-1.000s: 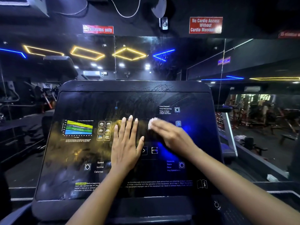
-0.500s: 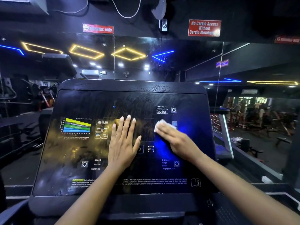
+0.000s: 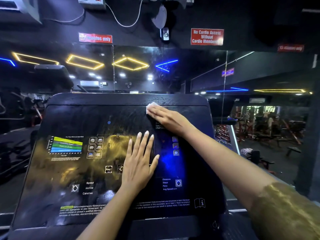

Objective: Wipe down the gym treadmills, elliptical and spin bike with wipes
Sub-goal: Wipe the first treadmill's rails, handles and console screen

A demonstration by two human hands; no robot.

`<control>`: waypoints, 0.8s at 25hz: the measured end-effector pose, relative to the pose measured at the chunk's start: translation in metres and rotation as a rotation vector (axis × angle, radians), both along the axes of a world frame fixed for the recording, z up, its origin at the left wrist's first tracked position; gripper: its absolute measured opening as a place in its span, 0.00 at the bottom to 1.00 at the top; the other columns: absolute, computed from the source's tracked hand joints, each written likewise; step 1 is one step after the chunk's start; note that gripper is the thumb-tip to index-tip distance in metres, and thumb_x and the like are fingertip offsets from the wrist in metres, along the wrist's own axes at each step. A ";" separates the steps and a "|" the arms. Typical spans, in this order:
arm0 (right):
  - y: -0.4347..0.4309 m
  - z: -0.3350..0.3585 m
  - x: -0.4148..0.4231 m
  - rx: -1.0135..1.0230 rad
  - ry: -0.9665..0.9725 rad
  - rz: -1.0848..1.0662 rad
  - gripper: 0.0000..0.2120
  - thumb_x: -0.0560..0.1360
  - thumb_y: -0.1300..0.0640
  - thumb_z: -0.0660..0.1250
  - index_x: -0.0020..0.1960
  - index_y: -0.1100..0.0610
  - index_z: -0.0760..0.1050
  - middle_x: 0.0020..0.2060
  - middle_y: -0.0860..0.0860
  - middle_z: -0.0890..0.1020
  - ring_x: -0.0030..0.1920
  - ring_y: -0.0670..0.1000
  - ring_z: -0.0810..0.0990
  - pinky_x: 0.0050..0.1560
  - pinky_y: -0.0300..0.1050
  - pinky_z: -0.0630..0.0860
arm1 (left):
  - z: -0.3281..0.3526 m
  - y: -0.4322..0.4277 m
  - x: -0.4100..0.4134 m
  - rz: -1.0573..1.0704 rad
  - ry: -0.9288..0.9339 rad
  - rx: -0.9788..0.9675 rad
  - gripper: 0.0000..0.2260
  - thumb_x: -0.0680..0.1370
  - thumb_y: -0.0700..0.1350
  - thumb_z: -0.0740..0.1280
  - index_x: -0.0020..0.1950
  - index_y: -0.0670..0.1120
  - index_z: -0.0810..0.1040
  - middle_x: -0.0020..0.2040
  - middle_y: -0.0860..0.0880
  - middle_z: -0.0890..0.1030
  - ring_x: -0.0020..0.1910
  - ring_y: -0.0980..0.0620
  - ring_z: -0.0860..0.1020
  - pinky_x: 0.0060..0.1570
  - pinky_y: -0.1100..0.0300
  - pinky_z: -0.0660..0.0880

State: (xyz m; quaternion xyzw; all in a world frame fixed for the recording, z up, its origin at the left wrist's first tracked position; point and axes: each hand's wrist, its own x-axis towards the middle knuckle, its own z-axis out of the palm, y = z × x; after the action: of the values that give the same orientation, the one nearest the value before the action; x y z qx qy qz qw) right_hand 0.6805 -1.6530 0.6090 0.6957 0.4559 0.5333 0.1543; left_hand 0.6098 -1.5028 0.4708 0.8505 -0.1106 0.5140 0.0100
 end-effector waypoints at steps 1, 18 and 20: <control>-0.008 0.000 0.005 -0.025 0.015 -0.014 0.20 0.73 0.68 0.54 0.62 0.66 0.75 0.60 0.59 0.78 0.61 0.59 0.76 0.63 0.49 0.70 | -0.001 0.001 0.001 0.008 0.000 0.011 0.28 0.79 0.56 0.52 0.75 0.42 0.64 0.76 0.44 0.62 0.75 0.45 0.59 0.72 0.46 0.53; -0.121 -0.145 -0.075 0.565 0.295 -0.127 0.22 0.72 0.72 0.52 0.62 0.67 0.75 0.62 0.60 0.76 0.65 0.55 0.72 0.71 0.43 0.60 | 0.000 0.000 -0.001 0.022 0.048 0.009 0.30 0.82 0.59 0.42 0.76 0.43 0.61 0.76 0.44 0.61 0.76 0.45 0.57 0.73 0.47 0.51; -0.121 -0.162 -0.085 0.574 0.291 -0.082 0.21 0.74 0.70 0.51 0.61 0.66 0.75 0.62 0.58 0.76 0.64 0.55 0.74 0.69 0.46 0.64 | 0.000 0.000 -0.002 0.022 0.050 0.007 0.30 0.82 0.59 0.42 0.76 0.43 0.61 0.76 0.44 0.61 0.76 0.45 0.57 0.73 0.46 0.52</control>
State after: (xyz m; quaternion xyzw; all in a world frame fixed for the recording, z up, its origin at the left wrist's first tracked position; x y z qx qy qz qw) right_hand 0.5953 -1.7739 0.4472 0.7974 0.2759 0.5285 -0.0936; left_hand 0.6082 -1.5032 0.4709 0.8643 -0.1027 0.4924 0.0043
